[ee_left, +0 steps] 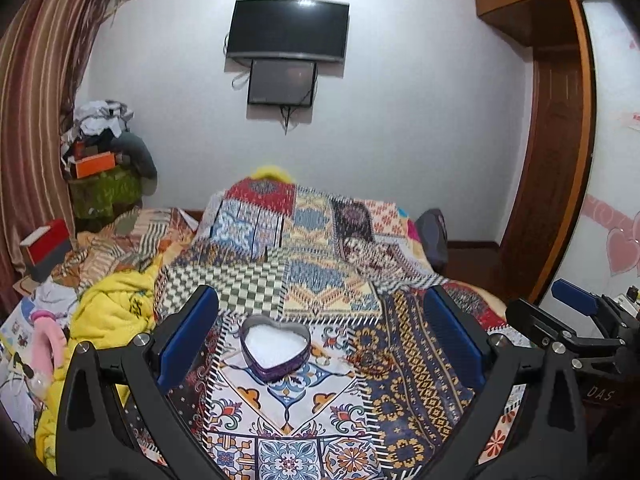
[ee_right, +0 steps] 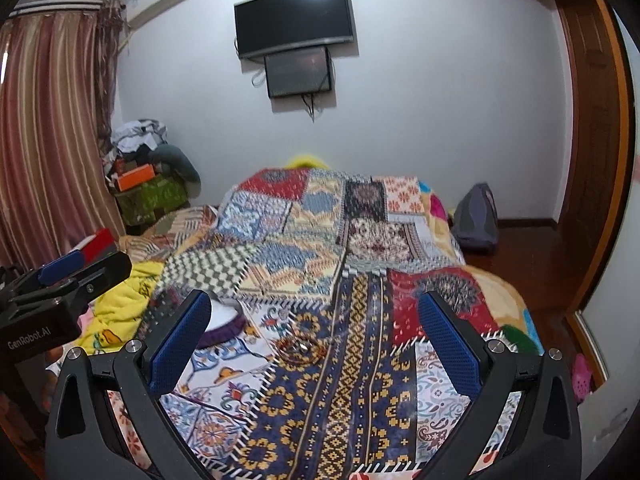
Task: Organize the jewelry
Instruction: 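Lower both tools toward the jewelry beside the purple heart tin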
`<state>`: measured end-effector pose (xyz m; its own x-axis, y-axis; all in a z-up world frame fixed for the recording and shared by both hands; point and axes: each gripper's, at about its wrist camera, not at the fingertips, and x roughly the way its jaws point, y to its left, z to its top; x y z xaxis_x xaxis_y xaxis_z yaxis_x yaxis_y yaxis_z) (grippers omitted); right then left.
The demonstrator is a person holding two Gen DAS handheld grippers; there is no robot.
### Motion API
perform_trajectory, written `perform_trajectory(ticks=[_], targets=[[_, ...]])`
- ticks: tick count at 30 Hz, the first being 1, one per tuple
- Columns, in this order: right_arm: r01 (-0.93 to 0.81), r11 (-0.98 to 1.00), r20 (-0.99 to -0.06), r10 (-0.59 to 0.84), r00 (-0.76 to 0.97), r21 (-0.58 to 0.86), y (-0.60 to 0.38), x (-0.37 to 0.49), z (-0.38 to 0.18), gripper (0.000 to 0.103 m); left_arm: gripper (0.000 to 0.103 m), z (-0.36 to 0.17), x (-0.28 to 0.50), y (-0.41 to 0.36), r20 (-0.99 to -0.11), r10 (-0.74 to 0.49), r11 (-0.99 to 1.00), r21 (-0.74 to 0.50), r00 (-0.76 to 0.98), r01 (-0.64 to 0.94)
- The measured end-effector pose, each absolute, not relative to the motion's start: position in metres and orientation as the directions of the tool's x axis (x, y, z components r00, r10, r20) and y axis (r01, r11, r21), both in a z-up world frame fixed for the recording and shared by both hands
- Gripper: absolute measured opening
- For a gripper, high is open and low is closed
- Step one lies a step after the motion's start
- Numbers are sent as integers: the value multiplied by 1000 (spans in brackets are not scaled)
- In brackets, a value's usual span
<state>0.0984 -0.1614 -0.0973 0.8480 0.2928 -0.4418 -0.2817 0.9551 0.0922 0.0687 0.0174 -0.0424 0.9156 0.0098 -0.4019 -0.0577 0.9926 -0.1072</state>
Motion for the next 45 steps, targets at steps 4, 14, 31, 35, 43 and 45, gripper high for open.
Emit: perform_trajectory(ticks=[4, 14, 31, 35, 43, 45], targets=[[-271, 957, -494, 286, 821, 105, -166, 116, -113, 101, 103, -64, 89, 17, -463, 6, 992, -112, 886, -65], [-310, 946, -637, 300, 710, 100, -165, 148, -164, 63, 87, -125, 134, 21, -631, -46, 988, -143, 775, -58], [-342, 915, -764, 374, 526, 212, -168, 210, -210, 32, 39, -202, 189, 16, -776, -217, 968, -248, 592, 29], [-346, 913, -779, 375, 503, 216, -166, 220, -216, 26, 33, -211, 202, 16, -788, -230, 966, -258, 571, 34], [-371, 911, -794, 355, 494, 177, -153, 231, -217, 26, 30, -226, 216, 18, -804, -233, 965, -260, 547, 29], [-371, 912, -802, 348, 485, 172, -151, 235, -220, 26, 30, -227, 218, 19, -804, -233, 965, -261, 547, 28]])
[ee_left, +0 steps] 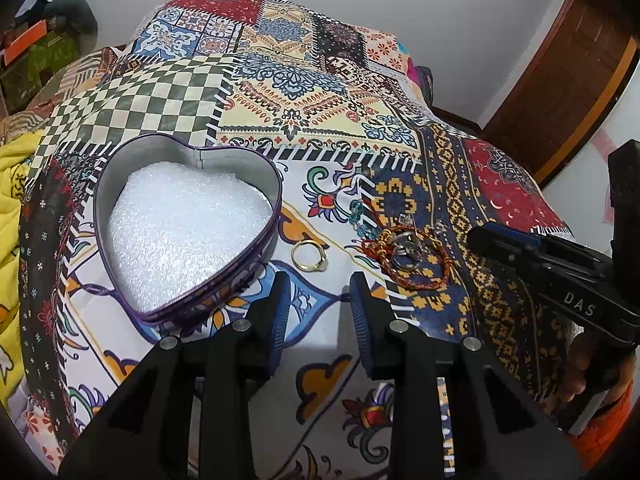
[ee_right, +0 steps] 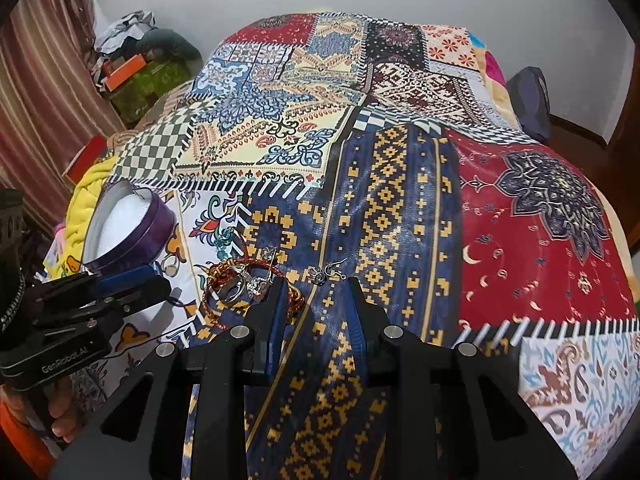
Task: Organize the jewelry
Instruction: 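Grasp the gold ring with the left tool while the right tool grasps a silver earring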
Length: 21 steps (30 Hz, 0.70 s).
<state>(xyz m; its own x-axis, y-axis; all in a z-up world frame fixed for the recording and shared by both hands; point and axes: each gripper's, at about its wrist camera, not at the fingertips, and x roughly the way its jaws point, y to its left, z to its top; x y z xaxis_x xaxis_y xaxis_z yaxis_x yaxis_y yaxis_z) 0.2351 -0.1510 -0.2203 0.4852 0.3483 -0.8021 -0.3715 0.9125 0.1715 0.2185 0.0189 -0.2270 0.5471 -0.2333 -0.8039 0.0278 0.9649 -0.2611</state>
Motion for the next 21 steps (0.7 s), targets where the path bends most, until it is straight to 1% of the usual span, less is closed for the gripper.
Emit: perform_trajectory(ticks=[9, 16, 18, 20, 21], targets=[[-371, 920, -831, 303, 466, 127, -145, 244, -235, 26, 30, -231, 231, 16, -811, -219, 971, -234, 543, 42], [-371, 922, -828, 294, 477, 113, -143, 249, -238, 25, 28, -234, 236, 13, -815, -207, 975, -217, 541, 46], [-366, 924, -828, 288, 481, 109, -143, 250, -239, 18, 25, -234, 236, 14, -814, -207, 975, -221, 543, 40], [-366, 924, -828, 287, 482, 107, -142, 250, -240, 17, 19, -235, 237, 15, -815, -198, 976, -217, 545, 31], [-367, 925, -826, 284, 487, 101, -141, 250, -240, 17, 19, -235, 237, 16, -814, -200, 975, -219, 545, 30]])
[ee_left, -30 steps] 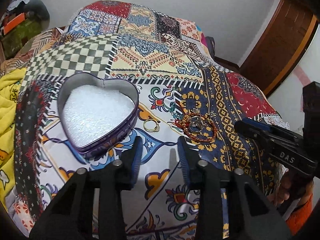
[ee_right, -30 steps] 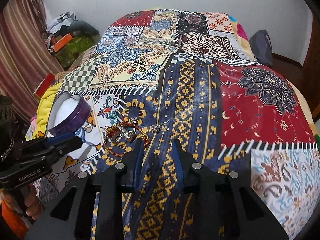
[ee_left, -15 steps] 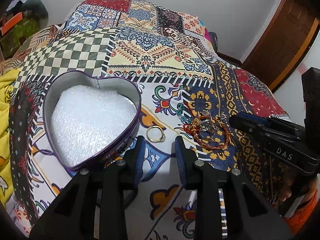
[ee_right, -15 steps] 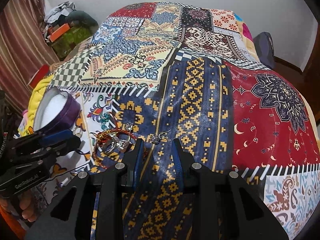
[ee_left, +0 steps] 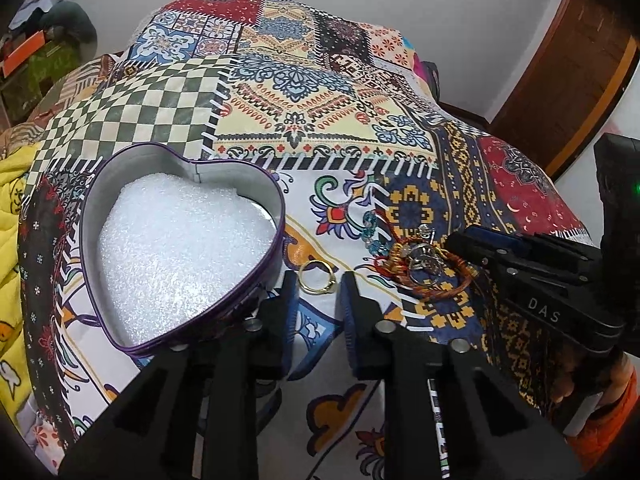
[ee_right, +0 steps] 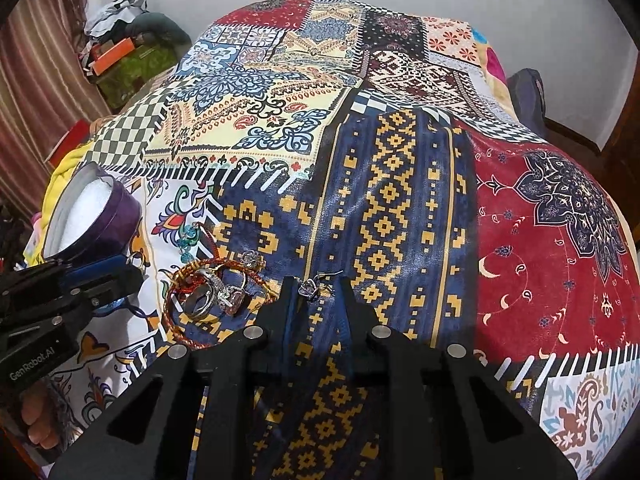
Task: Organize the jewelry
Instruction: 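Grasp the gold ring with the left tool while the right tool grasps a silver earring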
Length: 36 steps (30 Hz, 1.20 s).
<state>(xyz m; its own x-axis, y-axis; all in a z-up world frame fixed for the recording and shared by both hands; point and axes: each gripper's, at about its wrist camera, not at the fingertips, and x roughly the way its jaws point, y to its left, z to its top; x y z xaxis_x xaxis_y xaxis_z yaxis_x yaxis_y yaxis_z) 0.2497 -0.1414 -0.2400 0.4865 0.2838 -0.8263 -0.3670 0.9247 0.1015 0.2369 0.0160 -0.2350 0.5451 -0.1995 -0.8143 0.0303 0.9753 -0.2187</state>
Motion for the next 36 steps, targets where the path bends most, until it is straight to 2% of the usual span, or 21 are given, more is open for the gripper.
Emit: perform_trajectory(ticks=[4, 5, 20, 36], targets=[[-368, 924, -823, 285, 491, 101, -142, 249, -239, 16, 19, -235, 236, 16, -811, -199, 976, -217, 550, 32], [-368, 924, -824, 290, 487, 107, -143, 249, -238, 9, 19, -235, 236, 15, -811, -194, 977, -211, 552, 33], [-363, 925, -795, 306, 523, 117, -148, 232, -214, 9, 18, -217, 212, 16, -794, -203, 974, -224, 573, 35], [-439, 890, -676, 397, 621, 120, -120, 204, -143, 9, 18, -160, 181, 39, -712, -167, 978, -210, 682, 20]])
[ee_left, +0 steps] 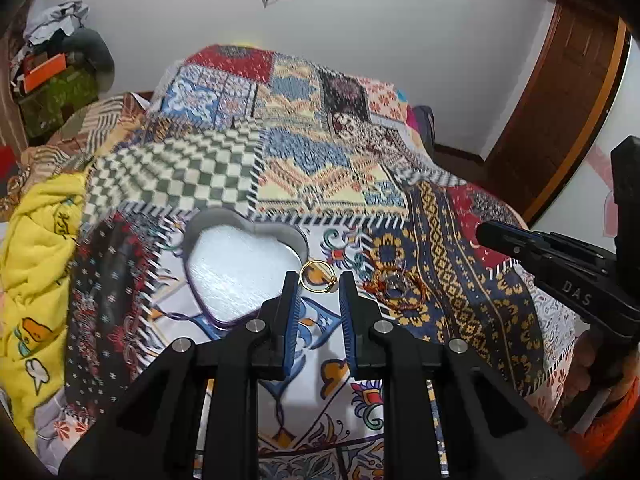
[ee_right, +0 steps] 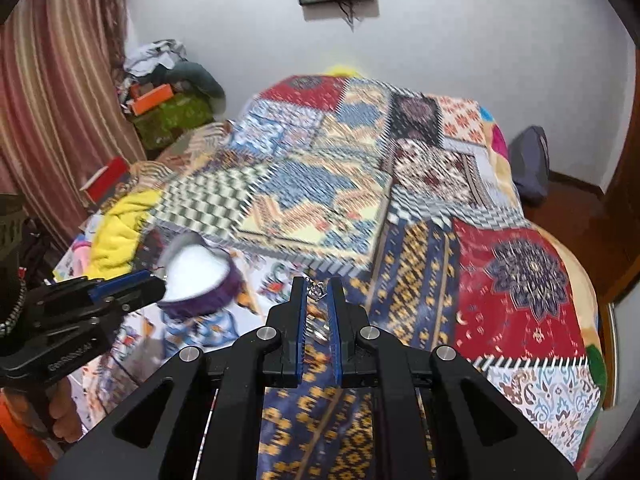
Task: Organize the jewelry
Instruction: 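Grasp the gold ring with the left tool while the right tool grasps a silver earring, then carry both pieces over the heart tin and open both tools to drop them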
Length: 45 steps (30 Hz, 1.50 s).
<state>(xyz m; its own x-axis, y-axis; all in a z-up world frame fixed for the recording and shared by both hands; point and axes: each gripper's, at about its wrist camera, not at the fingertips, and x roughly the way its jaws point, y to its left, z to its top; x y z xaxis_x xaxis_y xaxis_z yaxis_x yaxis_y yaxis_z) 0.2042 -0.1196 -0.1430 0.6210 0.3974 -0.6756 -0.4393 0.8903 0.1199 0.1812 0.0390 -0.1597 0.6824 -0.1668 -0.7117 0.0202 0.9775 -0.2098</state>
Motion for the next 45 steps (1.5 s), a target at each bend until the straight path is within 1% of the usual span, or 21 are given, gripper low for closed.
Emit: perform_trajectory(ticks=[9, 17, 25, 30, 37, 45], targets=[[-514, 848, -628, 471, 619, 129, -82, 203, -127, 9, 18, -136, 175, 61, -667, -129, 981, -194, 734, -4], [-568, 811, -621, 518, 588, 140, -52, 205, -128, 9, 18, -132, 182, 82, -655, -96, 984, -177, 749, -29], [-602, 782, -657, 540, 526, 161, -27, 217, -151, 9, 18, -146, 193, 97, -671, -93, 983, -177, 735, -37], [-620, 766, -696, 539, 475, 169, -15, 225, -166, 9, 18, -163, 203, 104, -702, -127, 980, -198, 701, -22], [-633, 752, -739, 530, 416, 184, -4, 238, -185, 9, 18, -180, 217, 104, -738, -132, 984, -175, 662, 1], [-633, 748, -773, 519, 365, 203, 1, 246, -202, 9, 18, -187, 222, 103, -746, -126, 988, -155, 654, 13]])
